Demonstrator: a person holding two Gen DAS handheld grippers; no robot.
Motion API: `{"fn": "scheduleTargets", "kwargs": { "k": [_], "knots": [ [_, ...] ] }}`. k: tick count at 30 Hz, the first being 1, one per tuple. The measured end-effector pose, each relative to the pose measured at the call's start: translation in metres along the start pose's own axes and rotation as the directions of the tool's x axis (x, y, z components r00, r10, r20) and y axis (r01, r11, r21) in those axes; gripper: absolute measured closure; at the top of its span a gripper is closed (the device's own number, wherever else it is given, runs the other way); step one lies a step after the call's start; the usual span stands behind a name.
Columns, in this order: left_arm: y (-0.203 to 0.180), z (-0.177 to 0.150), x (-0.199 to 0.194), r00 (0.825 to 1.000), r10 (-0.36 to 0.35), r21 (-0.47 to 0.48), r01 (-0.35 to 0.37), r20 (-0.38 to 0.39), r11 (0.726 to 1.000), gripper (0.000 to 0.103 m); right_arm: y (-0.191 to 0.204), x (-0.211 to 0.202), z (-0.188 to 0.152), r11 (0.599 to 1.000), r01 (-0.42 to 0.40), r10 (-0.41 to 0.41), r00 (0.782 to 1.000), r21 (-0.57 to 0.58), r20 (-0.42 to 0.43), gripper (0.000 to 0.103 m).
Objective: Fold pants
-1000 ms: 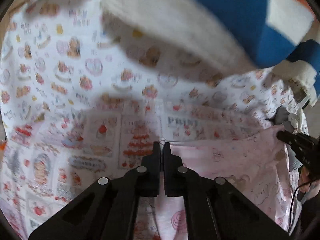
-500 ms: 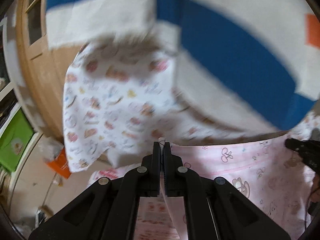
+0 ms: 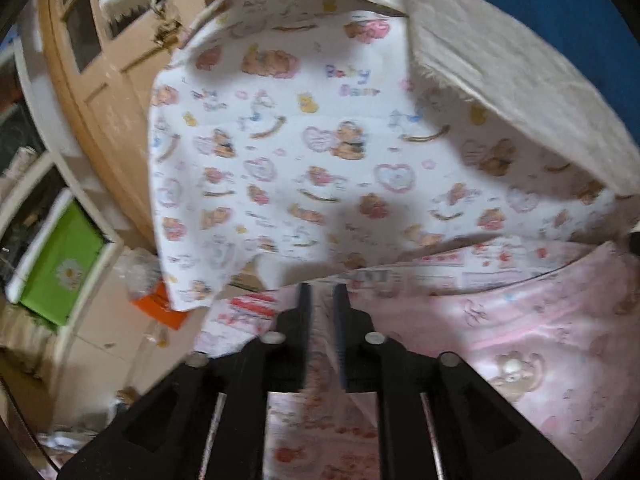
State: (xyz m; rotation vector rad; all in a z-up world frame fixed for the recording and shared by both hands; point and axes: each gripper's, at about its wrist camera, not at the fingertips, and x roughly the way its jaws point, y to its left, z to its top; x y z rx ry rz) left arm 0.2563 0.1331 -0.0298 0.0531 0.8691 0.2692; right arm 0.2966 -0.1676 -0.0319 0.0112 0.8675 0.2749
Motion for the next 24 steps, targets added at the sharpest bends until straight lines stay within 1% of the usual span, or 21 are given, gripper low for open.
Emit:
{"fn": "scheduleTargets", "kwargs": {
  "k": [1, 2, 4, 6, 7, 9, 11, 13, 14, 15, 17, 18, 20, 21, 22, 23, 24],
  "knots": [
    [0.0, 0.0, -0.002, 1.0, 0.013, 0.007, -0.013, 0.008, 1.0, 0.06, -0.006, -0.007, -0.003, 1.0, 0.006, -0.007, 1.0, 0.007, 0.025, 0.048],
    [0.0, 0.0, -0.008, 1.0, 0.011, 0.007, -0.011, 0.022, 1.0, 0.055, -0.013, -0.018, -0.006, 1.0, 0.011, -0.011, 0.998, 0.007, 0.058, 0.048],
    [-0.005, -0.002, -0.025, 0.998, -0.021, 0.026, 0.02, 0.066, 0.999, 0.055, -0.026, -0.041, -0.014, 1.0, 0.015, -0.013, 0.996, -0.016, 0.085, 0.048],
    [-0.021, -0.004, -0.047, 0.992, -0.063, 0.081, 0.055, 0.11, 0.995, 0.055, -0.032, -0.06, -0.02, 0.999, 0.02, -0.016, 0.994, -0.028, 0.11, 0.048],
    [-0.032, -0.005, -0.058, 0.987, -0.097, 0.114, 0.083, 0.128, 0.99, 0.055, -0.042, -0.077, -0.026, 0.999, 0.039, -0.035, 0.99, -0.027, 0.137, 0.048],
    [-0.057, -0.005, -0.078, 0.971, -0.192, 0.171, 0.167, 0.142, 0.971, 0.054, -0.057, -0.1, -0.035, 0.998, 0.067, -0.063, 0.984, -0.017, 0.168, 0.048],
    [-0.084, -0.003, -0.091, 0.948, -0.296, 0.202, 0.269, 0.118, 0.942, 0.054, -0.077, -0.126, -0.044, 0.996, 0.092, -0.091, 0.976, 0.005, 0.199, 0.048],
    [-0.112, -0.001, -0.099, 0.915, -0.396, 0.231, 0.369, 0.082, 0.9, 0.054, -0.095, -0.151, -0.054, 0.992, 0.125, -0.129, 0.964, 0.033, 0.233, 0.048],
    [-0.128, 0.0, -0.102, 0.902, -0.426, 0.249, 0.398, 0.069, 0.883, 0.054, -0.102, -0.16, -0.058, 0.989, 0.138, -0.145, 0.959, 0.045, 0.244, 0.048],
    [-0.141, 0.002, -0.104, 0.894, -0.444, 0.264, 0.415, 0.059, 0.871, 0.054, -0.112, -0.171, -0.062, 0.987, 0.149, -0.159, 0.954, 0.06, 0.255, 0.048],
    [-0.166, 0.006, -0.104, 0.872, -0.489, 0.272, 0.464, 0.027, 0.843, 0.054, -0.123, -0.184, -0.07, 0.984, 0.156, -0.172, 0.948, 0.081, 0.267, 0.048],
    [-0.178, 0.009, -0.104, 0.849, -0.528, 0.264, 0.511, -0.008, 0.818, 0.054, -0.131, -0.191, -0.073, 0.982, 0.164, -0.182, 0.945, 0.089, 0.27, 0.048],
    [-0.199, 0.016, -0.097, 0.781, -0.617, 0.206, 0.623, -0.102, 0.754, 0.054, -0.141, -0.2, -0.081, 0.975, 0.191, -0.216, 0.934, 0.113, 0.284, 0.048],
    [-0.21, 0.018, -0.094, 0.764, -0.632, 0.186, 0.645, -0.131, 0.741, 0.054, -0.147, -0.203, -0.082, 0.974, 0.192, -0.22, 0.932, 0.122, 0.287, 0.048],
    [-0.221, 0.019, -0.092, 0.754, -0.639, 0.179, 0.657, -0.15, 0.733, 0.054, -0.153, -0.206, -0.086, 0.972, 0.191, -0.224, 0.931, 0.138, 0.287, 0.048],
    [-0.232, 0.022, -0.089, 0.751, -0.64, 0.181, 0.66, -0.161, 0.729, 0.054, -0.159, -0.205, -0.088, 0.97, 0.188, -0.225, 0.932, 0.152, 0.285, 0.048],
    [-0.24, 0.023, -0.085, 0.754, -0.635, 0.183, 0.656, -0.166, 0.732, 0.055, -0.164, -0.207, -0.089, 0.969, 0.184, -0.225, 0.932, 0.165, 0.282, 0.048]
  ]
}}
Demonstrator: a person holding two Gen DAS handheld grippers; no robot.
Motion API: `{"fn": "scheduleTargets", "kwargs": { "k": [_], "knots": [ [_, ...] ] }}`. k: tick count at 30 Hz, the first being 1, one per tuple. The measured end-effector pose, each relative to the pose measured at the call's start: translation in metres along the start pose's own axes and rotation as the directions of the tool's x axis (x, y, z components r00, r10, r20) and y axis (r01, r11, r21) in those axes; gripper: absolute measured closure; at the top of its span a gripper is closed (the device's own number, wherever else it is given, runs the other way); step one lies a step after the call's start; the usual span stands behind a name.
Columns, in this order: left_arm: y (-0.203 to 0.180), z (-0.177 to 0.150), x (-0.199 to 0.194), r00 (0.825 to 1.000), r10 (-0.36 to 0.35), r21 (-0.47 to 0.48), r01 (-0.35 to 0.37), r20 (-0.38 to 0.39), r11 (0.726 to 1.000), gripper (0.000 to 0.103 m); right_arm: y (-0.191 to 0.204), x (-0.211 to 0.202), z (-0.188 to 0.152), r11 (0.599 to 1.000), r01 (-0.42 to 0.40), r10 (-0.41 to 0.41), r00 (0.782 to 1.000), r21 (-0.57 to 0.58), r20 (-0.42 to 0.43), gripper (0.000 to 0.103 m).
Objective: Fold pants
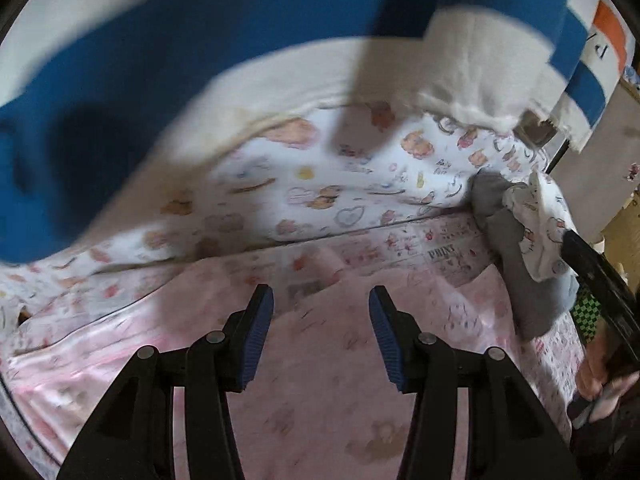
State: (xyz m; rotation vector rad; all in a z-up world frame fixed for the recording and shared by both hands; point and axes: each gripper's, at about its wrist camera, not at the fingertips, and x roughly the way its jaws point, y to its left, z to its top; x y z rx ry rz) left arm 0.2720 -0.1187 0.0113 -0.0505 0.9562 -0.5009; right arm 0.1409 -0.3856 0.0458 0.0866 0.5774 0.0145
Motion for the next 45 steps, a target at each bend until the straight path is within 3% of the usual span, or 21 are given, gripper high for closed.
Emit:
{"fn": "scheduleTargets", "kwargs": {
  "k": [5, 9, 10, 16, 20, 27, 30, 33, 39, 44, 45],
  "knots": [
    [-0.017, 0.005, 0.033, 0.998, 0.019, 0.032, -0.018, -0.053, 0.999, 0.057, -0.017, -0.003, -0.008, 1.0, 0.015, -0.015, 1.0, 0.014, -0.01, 0.048],
    [-0.016, 0.002, 0.047, 0.995, 0.047, 0.046, -0.043, -0.088, 0.998, 0.087, -0.028, -0.006, -0.012, 0.999, 0.025, -0.024, 0.999, 0.027, -0.027, 0.048],
    [-0.015, 0.001, 0.048, 0.994, 0.067, 0.052, -0.063, -0.088, 0.997, 0.102, -0.031, -0.006, -0.013, 0.999, 0.021, -0.02, 0.999, 0.035, -0.034, 0.048],
    [-0.008, -0.02, 0.031, 0.973, 0.228, 0.133, -0.223, -0.027, 0.966, 0.102, -0.037, -0.007, -0.019, 0.999, 0.02, -0.017, 0.998, 0.05, -0.054, 0.048],
    [0.008, -0.04, 0.012, 0.958, 0.285, 0.139, -0.279, -0.028, 0.95, 0.102, -0.033, -0.005, -0.024, 0.999, 0.009, -0.006, 0.997, 0.04, -0.077, 0.048],
    [0.023, -0.064, 0.002, 0.962, 0.27, 0.15, -0.261, -0.045, 0.954, 0.101, -0.026, 0.019, -0.035, 0.995, -0.066, 0.08, 0.978, 0.076, -0.194, 0.048],
    [0.023, -0.065, 0.004, 0.962, 0.27, 0.149, -0.261, -0.044, 0.954, 0.101, -0.02, 0.046, -0.04, 0.999, -0.018, 0.028, 0.954, 0.034, -0.299, 0.048],
    [0.025, -0.066, 0.004, 0.964, 0.264, 0.138, -0.256, -0.045, 0.957, 0.101, -0.014, 0.075, -0.04, 0.995, 0.092, -0.099, 0.921, -0.036, -0.378, 0.054],
    [0.027, -0.066, 0.004, 0.968, 0.248, 0.13, -0.241, -0.044, 0.962, 0.101, -0.015, 0.118, -0.039, 0.994, 0.108, -0.098, 0.879, -0.005, -0.466, 0.066],
    [0.027, -0.063, 0.003, 0.977, 0.204, 0.122, -0.196, -0.064, 0.973, 0.101, -0.021, 0.126, -0.042, 0.994, 0.09, -0.051, 0.883, 0.06, -0.467, 0.076],
    [0.026, -0.062, 0.002, 0.978, 0.199, 0.122, -0.19, -0.061, 0.974, 0.101, -0.021, 0.125, -0.043, 0.995, 0.08, -0.041, 0.886, 0.065, -0.463, 0.082]
  ]
}}
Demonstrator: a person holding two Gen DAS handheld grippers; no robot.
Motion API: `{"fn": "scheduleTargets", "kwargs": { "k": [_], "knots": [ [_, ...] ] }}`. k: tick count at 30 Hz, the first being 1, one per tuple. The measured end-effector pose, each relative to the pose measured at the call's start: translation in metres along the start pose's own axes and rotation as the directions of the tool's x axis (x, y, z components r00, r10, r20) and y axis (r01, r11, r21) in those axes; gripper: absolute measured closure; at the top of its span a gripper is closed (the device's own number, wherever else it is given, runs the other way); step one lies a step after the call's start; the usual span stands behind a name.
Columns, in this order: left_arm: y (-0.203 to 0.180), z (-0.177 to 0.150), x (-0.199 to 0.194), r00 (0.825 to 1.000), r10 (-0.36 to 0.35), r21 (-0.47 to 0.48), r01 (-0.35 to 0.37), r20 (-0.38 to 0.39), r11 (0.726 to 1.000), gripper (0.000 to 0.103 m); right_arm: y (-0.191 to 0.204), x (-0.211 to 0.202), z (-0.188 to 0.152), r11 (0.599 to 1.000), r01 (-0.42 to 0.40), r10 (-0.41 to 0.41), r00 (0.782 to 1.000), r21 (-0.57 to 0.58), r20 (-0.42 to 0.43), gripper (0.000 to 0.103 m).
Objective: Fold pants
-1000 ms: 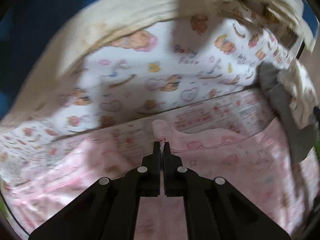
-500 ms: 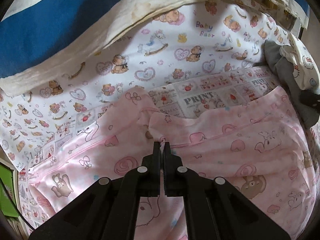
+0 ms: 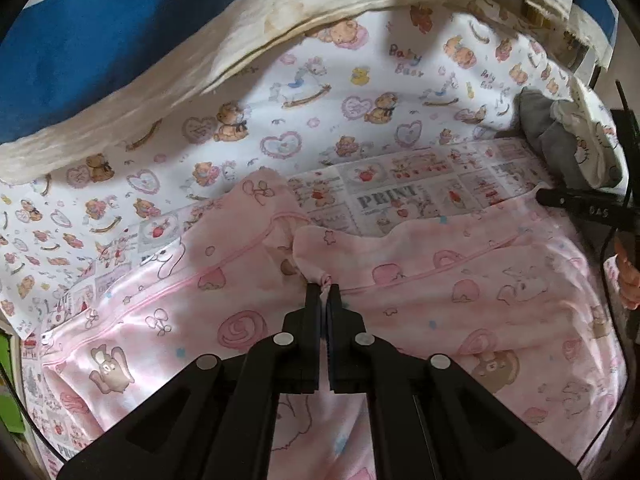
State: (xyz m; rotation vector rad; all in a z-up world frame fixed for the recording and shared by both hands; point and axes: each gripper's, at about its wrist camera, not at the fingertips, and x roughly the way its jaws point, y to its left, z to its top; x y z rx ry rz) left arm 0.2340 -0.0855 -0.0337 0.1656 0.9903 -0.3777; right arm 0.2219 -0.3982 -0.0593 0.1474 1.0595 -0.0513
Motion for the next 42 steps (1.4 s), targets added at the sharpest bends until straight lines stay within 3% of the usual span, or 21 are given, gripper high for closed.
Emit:
{"fn": "scheduleTargets", "kwargs": {
  "k": [1, 4, 9, 15, 20, 23, 25, 30, 34, 36, 38, 42],
  "knots": [
    [-0.001, 0.001, -0.001, 1.0, -0.002, 0.002, 0.002, 0.003, 1.0, 0.101, 0.0, 0.0, -0.001, 1.0, -0.009, 0.009, 1.0, -0.003, -0.001, 0.092],
    [-0.002, 0.004, 0.0, 1.0, -0.02, 0.005, 0.02, 0.004, 1.0, 0.096, 0.001, -0.005, -0.005, 1.0, 0.018, -0.018, 0.999, 0.004, 0.031, 0.098],
    [-0.002, 0.013, 0.007, 0.996, -0.089, -0.022, 0.089, -0.023, 0.996, 0.087, -0.004, -0.021, -0.006, 0.995, 0.095, -0.099, 0.988, 0.039, 0.118, 0.098],
    [-0.008, 0.034, 0.023, 0.992, -0.122, -0.042, 0.121, -0.03, 0.992, 0.083, 0.0, -0.03, -0.011, 0.992, 0.128, -0.128, 0.984, 0.005, 0.124, 0.098],
    [-0.015, 0.048, 0.048, 0.998, -0.002, -0.028, 0.0, -0.061, 1.0, 0.077, -0.006, -0.031, -0.004, 0.991, 0.13, -0.13, 0.985, 0.008, 0.116, 0.098],
    [-0.015, 0.053, 0.056, 0.998, -0.001, -0.039, -0.001, -0.055, 0.999, 0.078, -0.005, -0.032, -0.004, 0.99, 0.142, -0.141, 0.983, -0.001, 0.119, 0.098],
    [-0.015, 0.056, 0.056, 0.998, -0.026, -0.043, 0.024, -0.049, 0.999, 0.101, -0.004, -0.033, -0.005, 0.988, 0.152, -0.15, 0.981, -0.004, 0.126, 0.098],
    [-0.015, 0.062, 0.041, 0.998, -0.03, -0.034, 0.032, 0.048, 0.999, 0.101, -0.009, -0.04, 0.003, 0.989, 0.145, -0.149, 0.973, 0.038, 0.176, 0.098],
    [-0.003, 0.076, 0.027, 0.988, -0.051, -0.081, 0.063, 0.146, 0.995, 0.101, -0.013, -0.045, 0.013, 0.981, 0.181, -0.192, 0.947, 0.065, 0.259, 0.098],
    [0.001, 0.084, 0.033, 0.987, -0.053, -0.113, 0.071, 0.152, 0.991, 0.101, -0.014, -0.038, 0.019, 0.974, 0.211, -0.225, 0.937, 0.081, 0.266, 0.098],
    [0.0, 0.09, 0.043, 0.989, -0.055, -0.124, 0.073, 0.14, 0.99, 0.101, -0.013, -0.029, 0.022, 0.971, 0.223, -0.236, 0.943, 0.082, 0.235, 0.098],
    [-0.014, 0.101, 0.057, 0.988, -0.045, -0.081, 0.058, 0.149, 0.995, 0.101, -0.006, -0.019, 0.024, 0.954, 0.29, -0.299, 0.923, 0.075, 0.24, 0.099]
  ]
}}
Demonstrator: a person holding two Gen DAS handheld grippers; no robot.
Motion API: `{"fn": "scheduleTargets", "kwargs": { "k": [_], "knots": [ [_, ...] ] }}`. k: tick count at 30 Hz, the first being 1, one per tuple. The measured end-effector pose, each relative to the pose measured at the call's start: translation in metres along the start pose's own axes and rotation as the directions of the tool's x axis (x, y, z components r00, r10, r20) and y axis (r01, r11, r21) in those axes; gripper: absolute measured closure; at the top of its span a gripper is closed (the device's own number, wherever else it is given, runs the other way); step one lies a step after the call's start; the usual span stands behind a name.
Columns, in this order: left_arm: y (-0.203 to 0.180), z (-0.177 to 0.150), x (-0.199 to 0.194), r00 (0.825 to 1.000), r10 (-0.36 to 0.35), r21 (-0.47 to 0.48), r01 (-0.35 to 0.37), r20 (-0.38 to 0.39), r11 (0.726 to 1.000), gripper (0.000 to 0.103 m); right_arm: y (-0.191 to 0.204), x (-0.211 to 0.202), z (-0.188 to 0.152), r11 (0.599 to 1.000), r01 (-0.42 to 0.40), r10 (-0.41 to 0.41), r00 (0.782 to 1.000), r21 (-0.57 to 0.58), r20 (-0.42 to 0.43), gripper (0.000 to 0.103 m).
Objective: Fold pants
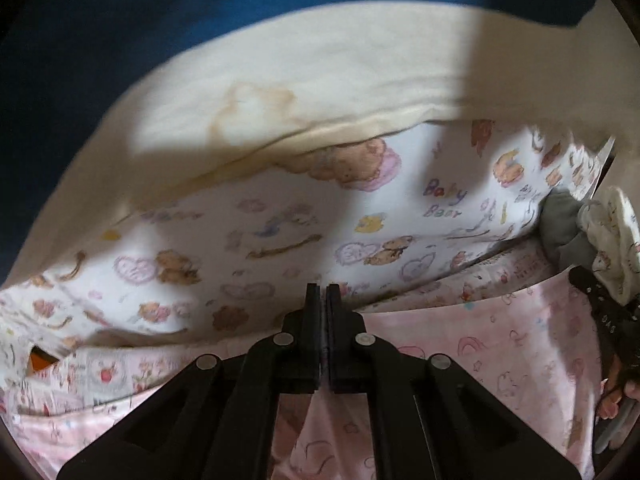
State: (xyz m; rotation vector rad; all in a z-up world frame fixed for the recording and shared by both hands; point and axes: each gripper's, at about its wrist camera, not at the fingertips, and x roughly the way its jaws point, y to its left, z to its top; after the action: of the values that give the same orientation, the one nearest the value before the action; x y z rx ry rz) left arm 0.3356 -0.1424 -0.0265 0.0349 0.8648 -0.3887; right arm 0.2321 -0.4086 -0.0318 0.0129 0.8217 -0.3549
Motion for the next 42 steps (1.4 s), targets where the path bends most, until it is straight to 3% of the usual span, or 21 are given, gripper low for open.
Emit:
{"fn": "scheduleTargets", "kwargs": {
  "k": [3, 5, 6, 7, 9, 11, 13, 16, 20, 24, 28, 29, 30, 34, 36, 38, 42],
  "knots": [
    [-0.005, 0.003, 0.007, 1.0, 0.02, 0.025, -0.02, -0.024, 1.0, 0.098, 0.003, 0.002, 0.0, 1.0, 0.015, -0.015, 1.0, -0.012, 0.006, 0.098],
    [-0.005, 0.005, 0.007, 0.999, 0.031, 0.032, -0.03, -0.039, 0.999, 0.072, 0.003, 0.002, 0.0, 1.0, 0.008, -0.008, 1.0, -0.021, 0.004, 0.098],
    [-0.003, 0.005, 0.005, 0.999, 0.036, 0.029, -0.036, -0.033, 0.999, 0.043, 0.001, 0.002, 0.0, 1.0, -0.002, 0.002, 1.0, -0.02, 0.003, 0.098],
    [-0.001, 0.004, 0.0, 0.999, 0.04, 0.018, -0.04, -0.01, 0.999, 0.029, -0.001, 0.0, 0.0, 1.0, -0.019, 0.019, 1.0, -0.016, -0.001, 0.098],
    [0.007, -0.003, -0.015, 1.0, 0.021, 0.002, -0.021, 0.023, 1.0, 0.029, -0.003, -0.006, -0.002, 0.999, -0.05, 0.05, 0.999, -0.005, -0.01, 0.094],
    [0.014, -0.015, -0.029, 1.0, 0.013, -0.013, -0.012, 0.028, 1.0, 0.029, -0.009, -0.016, -0.005, 0.995, -0.098, 0.098, 0.995, 0.012, -0.004, 0.082],
    [0.014, -0.024, -0.045, 0.998, 0.041, -0.001, -0.041, 0.042, 0.999, 0.029, -0.011, -0.029, -0.01, 0.988, -0.153, 0.152, 0.988, 0.017, 0.007, 0.058],
    [0.011, -0.039, -0.086, 0.989, 0.094, 0.041, -0.1, 0.115, 0.994, 0.029, -0.01, -0.054, -0.018, 0.984, -0.18, 0.18, 0.983, -0.002, 0.04, 0.034],
    [0.028, -0.064, -0.166, 0.964, 0.141, 0.023, -0.15, 0.225, 0.988, 0.029, -0.014, -0.097, -0.029, 0.973, -0.229, 0.229, 0.969, -0.006, 0.091, 0.033],
    [0.032, -0.093, -0.239, 0.906, 0.246, -0.067, -0.237, 0.346, 0.969, 0.029, -0.02, -0.154, -0.042, 0.955, -0.297, 0.292, 0.943, 0.009, 0.162, 0.033],
    [0.022, -0.137, -0.307, 0.796, 0.359, -0.093, -0.361, 0.487, 0.928, 0.029, -0.023, -0.222, -0.068, 0.95, -0.312, 0.308, 0.912, -0.027, 0.27, 0.033],
    [0.021, -0.151, -0.321, 0.774, 0.375, -0.103, -0.378, 0.51, 0.92, 0.029, -0.026, -0.234, -0.074, 0.947, -0.319, 0.315, 0.905, -0.032, 0.287, 0.033],
    [0.02, -0.164, -0.332, 0.764, 0.38, -0.109, -0.382, 0.522, 0.918, 0.029, -0.027, -0.244, -0.082, 0.945, -0.326, 0.321, 0.898, -0.034, 0.301, 0.033],
    [0.022, -0.215, -0.352, 0.772, 0.394, -0.164, -0.363, 0.498, 0.917, 0.032, -0.038, -0.28, -0.128, 0.93, -0.368, 0.349, 0.873, -0.008, 0.341, 0.033],
    [0.025, -0.242, -0.351, 0.765, 0.439, -0.238, -0.369, 0.47, 0.898, 0.037, -0.041, -0.284, -0.148, 0.918, -0.396, 0.37, 0.864, 0.006, 0.341, 0.033],
    [0.024, -0.27, -0.344, 0.76, 0.491, -0.292, -0.398, 0.427, 0.87, 0.04, -0.041, -0.276, -0.173, 0.917, -0.397, 0.37, 0.876, 0.029, 0.308, 0.033],
    [0.012, -0.305, -0.314, 0.816, 0.457, -0.251, -0.387, 0.354, 0.887, 0.045, -0.042, -0.255, -0.218, 0.932, -0.355, 0.331, 0.914, 0.069, 0.235, 0.033]
  ]
}}
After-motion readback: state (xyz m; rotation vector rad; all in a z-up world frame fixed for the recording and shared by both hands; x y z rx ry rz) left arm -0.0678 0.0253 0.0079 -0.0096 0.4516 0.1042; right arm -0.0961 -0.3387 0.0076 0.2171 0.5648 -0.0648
